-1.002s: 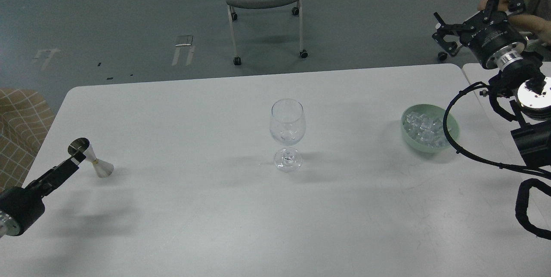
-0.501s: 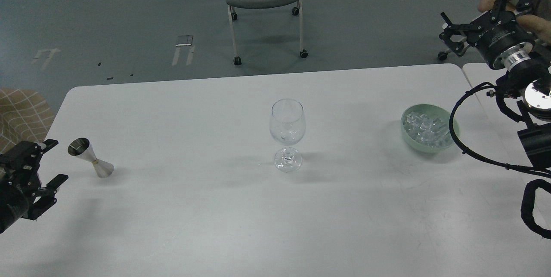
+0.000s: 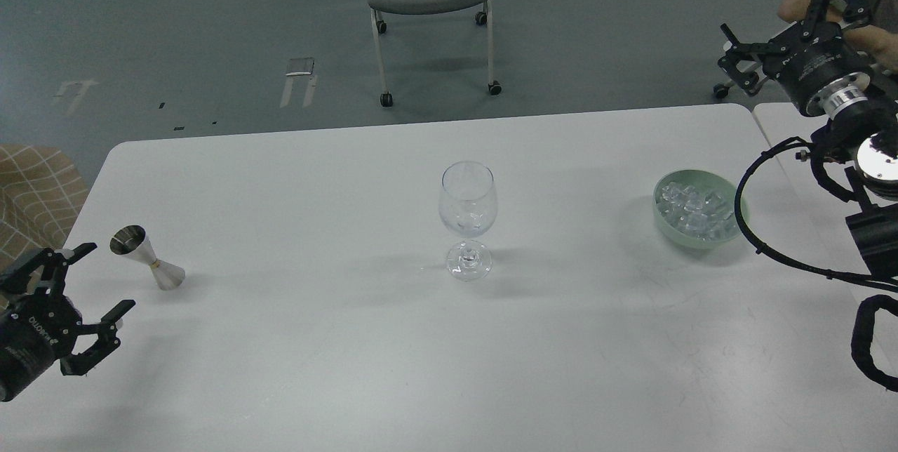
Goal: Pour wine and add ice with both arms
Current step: 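Rotate and open the left gripper beside the silver jigger, then move the open left gripper around the jigger's base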
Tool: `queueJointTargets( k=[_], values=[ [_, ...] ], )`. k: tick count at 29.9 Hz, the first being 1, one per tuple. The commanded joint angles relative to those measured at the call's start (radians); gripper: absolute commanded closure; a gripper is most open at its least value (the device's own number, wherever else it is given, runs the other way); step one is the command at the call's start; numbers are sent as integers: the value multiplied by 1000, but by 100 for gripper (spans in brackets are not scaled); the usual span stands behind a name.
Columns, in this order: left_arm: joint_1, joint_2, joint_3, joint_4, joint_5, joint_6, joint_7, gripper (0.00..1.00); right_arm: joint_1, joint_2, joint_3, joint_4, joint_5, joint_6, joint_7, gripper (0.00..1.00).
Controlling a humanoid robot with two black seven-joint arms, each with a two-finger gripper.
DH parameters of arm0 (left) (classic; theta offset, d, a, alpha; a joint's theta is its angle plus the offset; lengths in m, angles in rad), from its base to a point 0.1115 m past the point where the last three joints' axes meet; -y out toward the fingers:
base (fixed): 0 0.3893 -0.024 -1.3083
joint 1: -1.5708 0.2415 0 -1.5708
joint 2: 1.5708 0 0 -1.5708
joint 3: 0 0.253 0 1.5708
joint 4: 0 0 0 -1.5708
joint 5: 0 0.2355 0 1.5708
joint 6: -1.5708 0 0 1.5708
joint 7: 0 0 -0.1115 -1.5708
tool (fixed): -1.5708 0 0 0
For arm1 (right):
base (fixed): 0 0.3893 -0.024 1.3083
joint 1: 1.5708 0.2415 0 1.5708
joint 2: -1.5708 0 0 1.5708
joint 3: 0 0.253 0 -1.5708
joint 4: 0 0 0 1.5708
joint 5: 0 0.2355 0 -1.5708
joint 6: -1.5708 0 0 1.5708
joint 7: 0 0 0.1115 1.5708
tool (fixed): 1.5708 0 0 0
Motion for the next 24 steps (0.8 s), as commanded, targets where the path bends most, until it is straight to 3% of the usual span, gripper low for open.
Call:
queueJointTargets(
  k=[1, 10, 24],
  values=[
    [6, -9, 1, 0, -68, -1, 0, 2, 0, -1, 0, 1, -1, 0, 0, 0],
    [55, -71, 2, 0, -211, -1, 0, 3, -14, -1, -2, 1, -1, 0, 0, 0],
    [29, -137, -68, 60, -231, -1, 0, 3, -28, -1, -1, -1, -3, 0, 0, 0]
  ],
)
